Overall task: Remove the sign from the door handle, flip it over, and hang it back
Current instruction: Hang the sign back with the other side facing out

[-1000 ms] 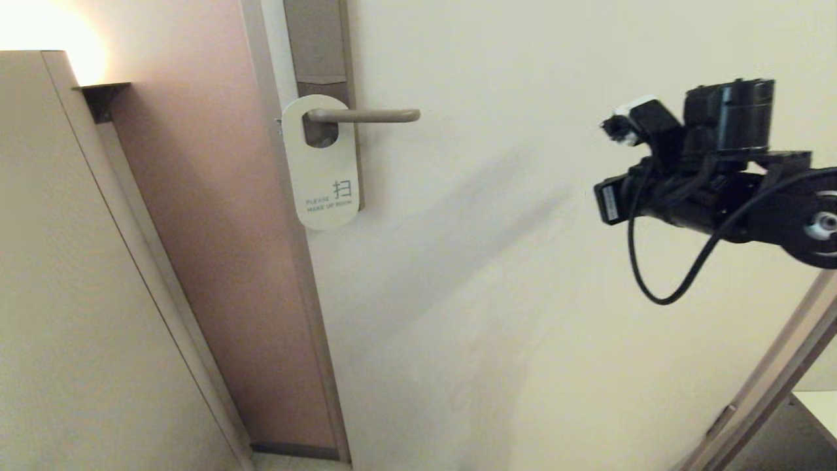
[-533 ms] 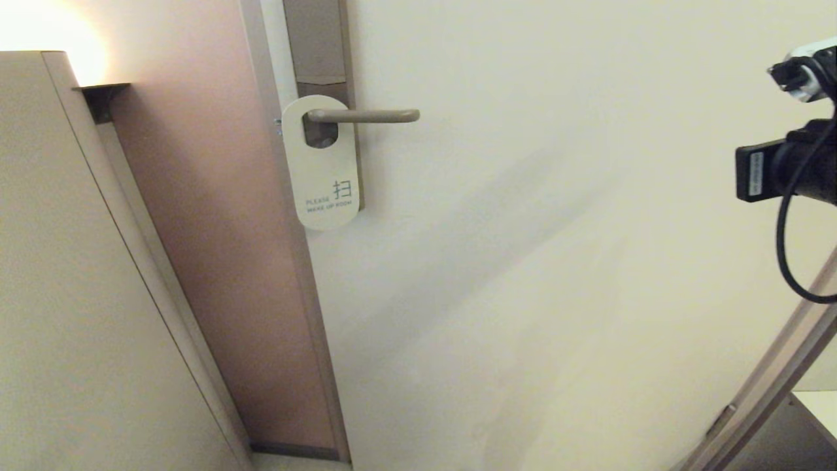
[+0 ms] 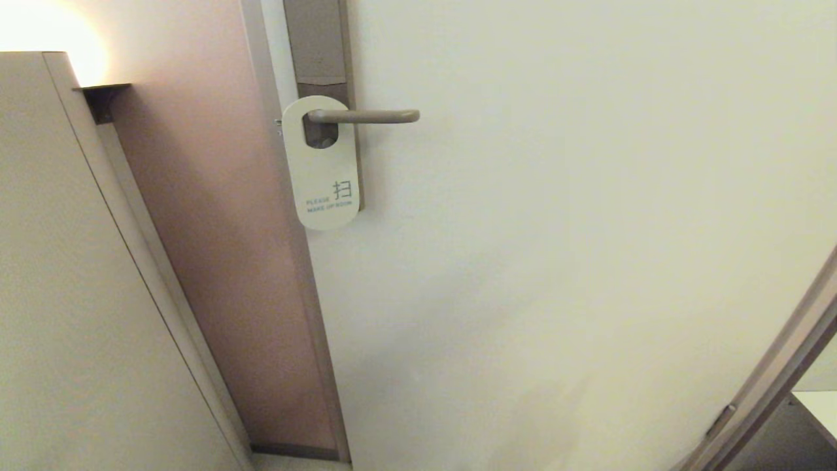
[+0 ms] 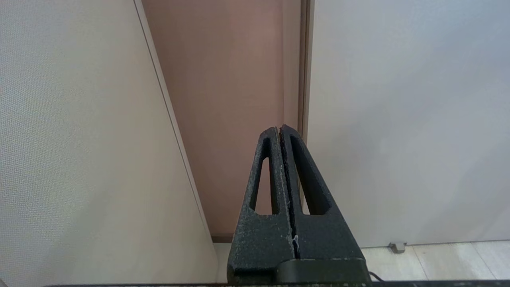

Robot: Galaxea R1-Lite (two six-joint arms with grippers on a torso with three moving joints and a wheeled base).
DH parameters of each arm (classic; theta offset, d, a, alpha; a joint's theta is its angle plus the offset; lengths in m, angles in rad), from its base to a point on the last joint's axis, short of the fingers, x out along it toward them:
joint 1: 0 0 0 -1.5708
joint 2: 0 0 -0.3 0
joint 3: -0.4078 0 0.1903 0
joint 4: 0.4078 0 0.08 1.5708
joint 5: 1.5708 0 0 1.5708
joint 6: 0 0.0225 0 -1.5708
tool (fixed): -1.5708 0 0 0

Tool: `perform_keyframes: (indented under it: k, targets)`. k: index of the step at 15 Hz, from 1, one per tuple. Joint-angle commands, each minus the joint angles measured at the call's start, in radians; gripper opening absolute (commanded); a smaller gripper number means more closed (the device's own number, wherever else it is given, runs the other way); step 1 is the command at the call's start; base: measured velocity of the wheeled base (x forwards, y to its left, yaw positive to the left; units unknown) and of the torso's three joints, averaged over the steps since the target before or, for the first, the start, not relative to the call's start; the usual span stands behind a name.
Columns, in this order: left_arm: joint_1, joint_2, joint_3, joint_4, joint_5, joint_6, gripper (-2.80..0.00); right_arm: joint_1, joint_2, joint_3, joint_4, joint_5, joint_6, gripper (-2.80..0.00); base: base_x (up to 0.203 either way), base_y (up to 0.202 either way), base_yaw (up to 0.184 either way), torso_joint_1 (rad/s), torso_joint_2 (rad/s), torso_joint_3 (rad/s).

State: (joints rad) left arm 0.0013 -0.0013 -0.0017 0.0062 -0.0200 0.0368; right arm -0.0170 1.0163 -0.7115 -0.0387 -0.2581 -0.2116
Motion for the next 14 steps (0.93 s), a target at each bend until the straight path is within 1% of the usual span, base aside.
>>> perform_keyframes:
  k: [1, 3, 5, 6, 8, 9, 11, 12, 13, 14]
  targets:
    - [0.000, 0.001, 0.000, 0.000, -0.001, 0.000, -2.80, -0.005, -0.175, 0.123, -0.004, 0.001, 0.008, -2.80, 0.000, 0.000, 0.000, 0.000, 0.00, 0.000]
    - [0.000, 0.001, 0.000, 0.000, -0.001, 0.000, -2.80, -0.017, -0.309, 0.274, -0.009, 0.005, 0.048, -2.80, 0.000, 0.000, 0.000, 0.000, 0.00, 0.000]
    - [0.000, 0.001, 0.000, 0.000, -0.001, 0.000, -2.80, -0.031, -0.424, 0.434, -0.033, 0.020, 0.070, -2.80, 0.000, 0.000, 0.000, 0.000, 0.00, 0.000]
    - [0.000, 0.001, 0.000, 0.000, -0.001, 0.000, -2.80, -0.035, -0.472, 0.513, -0.064, 0.032, 0.074, -2.80, 0.000, 0.000, 0.000, 0.000, 0.00, 0.000]
    - [0.000, 0.001, 0.000, 0.000, -0.001, 0.000, -2.80, -0.039, -0.543, 0.641, -0.172, 0.056, 0.079, -2.80, 0.000, 0.000, 0.000, 0.000, 0.00, 0.000]
    - [0.000, 0.001, 0.000, 0.000, -0.001, 0.000, -2.80, -0.038, -0.589, 0.680, -0.213, 0.077, 0.079, -2.80, 0.000, 0.000, 0.000, 0.000, 0.00, 0.000]
    - [0.000, 0.001, 0.000, 0.000, -0.001, 0.000, -2.80, -0.037, -0.677, 0.705, -0.221, 0.131, 0.079, -2.80, 0.000, 0.000, 0.000, 0.000, 0.00, 0.000]
    - [0.000, 0.001, 0.000, 0.000, -0.001, 0.000, -2.80, -0.037, -0.719, 0.709, -0.193, 0.146, 0.078, -2.80, 0.000, 0.000, 0.000, 0.000, 0.00, 0.000]
    - [0.000, 0.001, 0.000, 0.000, 0.001, 0.000, -2.80, -0.036, -0.738, 0.711, -0.141, 0.152, 0.079, -2.80, 0.000, 0.000, 0.000, 0.000, 0.00, 0.000]
    - [0.000, 0.001, 0.000, 0.000, -0.001, 0.000, -2.80, -0.034, -0.742, 0.712, -0.121, 0.152, 0.081, -2.80, 0.000, 0.000, 0.000, 0.000, 0.00, 0.000]
